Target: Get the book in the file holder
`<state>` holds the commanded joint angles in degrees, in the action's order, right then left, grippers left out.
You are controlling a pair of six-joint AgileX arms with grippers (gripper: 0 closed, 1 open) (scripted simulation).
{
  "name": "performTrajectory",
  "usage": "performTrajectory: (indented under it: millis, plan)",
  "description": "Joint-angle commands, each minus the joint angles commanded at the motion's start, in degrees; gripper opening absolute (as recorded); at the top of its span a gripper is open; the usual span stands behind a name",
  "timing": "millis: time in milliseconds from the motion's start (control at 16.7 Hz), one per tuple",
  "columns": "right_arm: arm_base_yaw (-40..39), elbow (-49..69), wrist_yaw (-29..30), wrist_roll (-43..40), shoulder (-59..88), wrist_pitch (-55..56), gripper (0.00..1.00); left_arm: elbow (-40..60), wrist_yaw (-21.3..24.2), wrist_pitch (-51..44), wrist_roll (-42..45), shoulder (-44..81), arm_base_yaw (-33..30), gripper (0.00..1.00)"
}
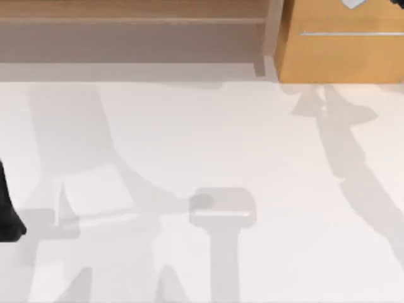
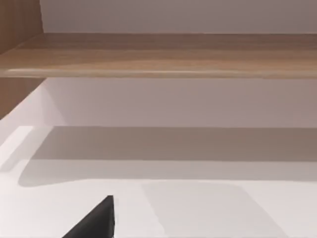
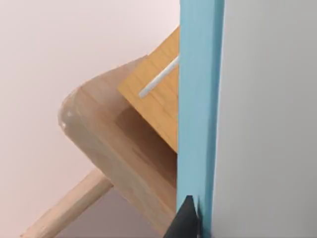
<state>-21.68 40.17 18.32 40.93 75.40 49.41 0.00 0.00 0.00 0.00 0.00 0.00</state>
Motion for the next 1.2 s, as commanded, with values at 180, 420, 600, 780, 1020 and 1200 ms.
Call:
performTrajectory:
  millis: [180, 420, 600, 780, 1020, 1200]
  plan:
    - [12.3, -3.7, -5.2, 6.7, -3.6, 1.3, 0.0, 0.0, 0.0, 0.0, 0.0, 0.0, 0.0, 1.0]
    - [28.4, -7.1, -12.4, 15.0, -3.9, 1.2, 0.0, 0.0, 0.0, 0.0, 0.0, 0.0, 0.0, 1.0]
    - [39.0, -8.5, -17.9, 21.0, -0.9, -0.1, 0.0, 0.0, 0.0, 0.0, 0.0, 0.0, 0.0, 1.0]
    - [46.7, -8.4, -23.6, 26.8, 4.2, -1.7, 0.0, 0.0, 0.0, 0.0, 0.0, 0.0, 0.0, 1.0]
    - [52.8, -5.8, -31.0, 33.6, 12.7, -4.1, 0.0, 0.0, 0.0, 0.0, 0.0, 0.0, 0.0, 1.0]
    - [54.2, -1.7, -36.1, 37.6, 19.3, -5.8, 0.0, 0.0, 0.0, 0.0, 0.0, 0.0, 0.0, 1.0]
